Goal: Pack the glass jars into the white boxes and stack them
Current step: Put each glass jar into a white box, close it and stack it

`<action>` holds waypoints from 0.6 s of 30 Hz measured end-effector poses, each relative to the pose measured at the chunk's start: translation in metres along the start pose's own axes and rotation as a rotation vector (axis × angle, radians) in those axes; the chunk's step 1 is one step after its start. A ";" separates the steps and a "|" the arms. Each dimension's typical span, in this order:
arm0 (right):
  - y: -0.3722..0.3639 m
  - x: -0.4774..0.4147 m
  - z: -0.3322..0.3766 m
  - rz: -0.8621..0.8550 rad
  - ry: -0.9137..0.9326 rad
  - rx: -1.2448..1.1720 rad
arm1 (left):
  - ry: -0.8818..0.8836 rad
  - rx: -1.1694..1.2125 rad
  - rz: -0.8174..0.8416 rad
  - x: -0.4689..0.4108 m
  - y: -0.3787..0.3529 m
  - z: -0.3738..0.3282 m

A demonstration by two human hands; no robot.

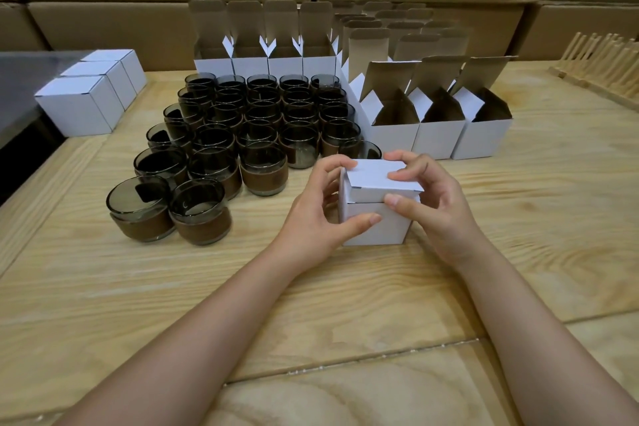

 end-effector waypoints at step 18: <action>-0.001 -0.002 -0.009 0.003 -0.049 -0.058 | 0.045 0.107 -0.083 -0.002 0.003 0.000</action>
Point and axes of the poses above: each hand's wrist, its own x-axis away from the middle knuckle, its own y-axis out of the back of the hand, z = x × y, the point moved 10 cm from there along -x, towards the middle knuckle, and after that the axes turned 3 degrees about -z, right-handed, at the moved point
